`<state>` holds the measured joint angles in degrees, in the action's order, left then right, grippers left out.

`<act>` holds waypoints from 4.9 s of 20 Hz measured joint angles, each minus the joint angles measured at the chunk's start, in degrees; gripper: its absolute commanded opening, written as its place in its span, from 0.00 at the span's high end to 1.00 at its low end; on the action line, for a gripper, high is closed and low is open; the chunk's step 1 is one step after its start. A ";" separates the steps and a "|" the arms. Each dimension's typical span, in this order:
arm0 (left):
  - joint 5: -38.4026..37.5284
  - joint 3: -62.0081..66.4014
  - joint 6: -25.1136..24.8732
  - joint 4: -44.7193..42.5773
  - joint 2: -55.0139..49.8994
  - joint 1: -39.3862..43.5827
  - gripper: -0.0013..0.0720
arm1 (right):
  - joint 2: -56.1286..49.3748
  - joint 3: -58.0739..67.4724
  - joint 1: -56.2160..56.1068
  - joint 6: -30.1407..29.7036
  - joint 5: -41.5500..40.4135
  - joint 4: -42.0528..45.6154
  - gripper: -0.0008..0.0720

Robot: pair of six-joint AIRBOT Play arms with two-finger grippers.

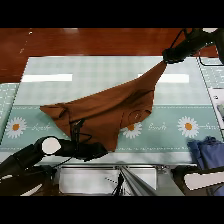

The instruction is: Fold the shirts.

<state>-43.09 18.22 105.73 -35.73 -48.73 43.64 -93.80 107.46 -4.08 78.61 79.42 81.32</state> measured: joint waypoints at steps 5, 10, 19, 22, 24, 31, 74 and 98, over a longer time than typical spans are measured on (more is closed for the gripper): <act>3.72 -3.80 6.60 -5.73 0.31 0.24 0.33 | 0.00 0.00 0.00 0.00 -0.07 -0.20 0.95; 14.91 -5.42 10.49 -6.54 -1.01 0.28 0.33 | 0.00 0.00 0.00 0.00 -0.15 -1.07 0.95; 21.33 -2.71 8.66 -6.58 -6.01 0.28 0.94 | 0.00 0.00 0.00 0.00 -0.13 -0.96 0.95; 21.11 3.56 4.07 -5.79 -0.35 0.26 0.94 | 0.17 0.00 0.00 0.00 0.13 -0.31 0.95; 21.29 9.20 1.38 -5.27 5.27 -0.35 0.94 | 1.07 0.00 0.00 0.00 0.31 -0.11 0.95; 21.27 30.18 -3.80 -10.97 24.48 -11.98 0.94 | 14.47 0.00 0.00 0.02 -4.39 1.29 0.95; -24.90 54.62 0.85 -38.51 15.63 -38.95 0.94 | 31.82 6.40 -0.07 6.43 -12.63 26.84 0.95; -29.81 54.34 -16.46 -44.63 -26.40 -52.78 0.17 | 1.70 3.32 11.06 6.75 -8.17 23.71 0.38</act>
<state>-72.90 72.55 89.27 -80.36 -75.13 -9.15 -92.09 110.78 6.98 85.36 71.24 105.03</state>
